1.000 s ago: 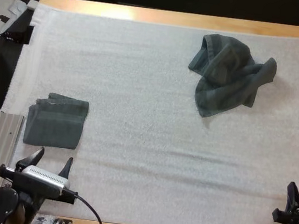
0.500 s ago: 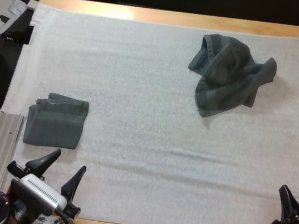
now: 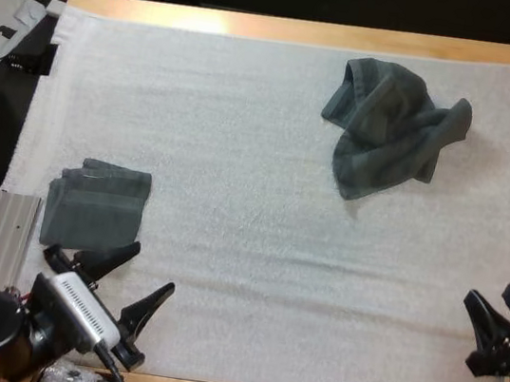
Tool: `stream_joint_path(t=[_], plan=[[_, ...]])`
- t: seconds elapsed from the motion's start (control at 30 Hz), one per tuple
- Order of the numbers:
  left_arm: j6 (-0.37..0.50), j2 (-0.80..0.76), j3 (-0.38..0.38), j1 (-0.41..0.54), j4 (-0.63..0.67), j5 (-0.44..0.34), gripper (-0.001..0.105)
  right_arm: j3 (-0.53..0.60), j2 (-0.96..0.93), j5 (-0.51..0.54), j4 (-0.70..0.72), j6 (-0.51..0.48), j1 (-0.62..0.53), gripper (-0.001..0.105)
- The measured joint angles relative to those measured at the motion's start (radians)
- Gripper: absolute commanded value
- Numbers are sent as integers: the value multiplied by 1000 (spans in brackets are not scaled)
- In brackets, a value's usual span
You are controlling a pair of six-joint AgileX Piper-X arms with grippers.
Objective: Pick towel from pile, fold and stack
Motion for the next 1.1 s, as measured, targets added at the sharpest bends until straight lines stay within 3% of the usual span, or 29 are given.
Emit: stream_joint_path(t=[0.27,0.57,0.7,1.03,1.1], plan=[[-3,96,-25,-46,-22,3,61,-18,134,-25,-97,58,0,53],[-2,113,-25,-41,-35,3,61,-22,377,-15,-281,226,7,53],[-2,113,-25,-41,-35,3,61,-22,513,39,-373,295,57,53],[-2,113,-25,-41,-25,3,61,-48,880,285,-552,455,237,53],[-2,113,-25,-41,-24,3,61,-48,896,290,-557,469,239,53]])
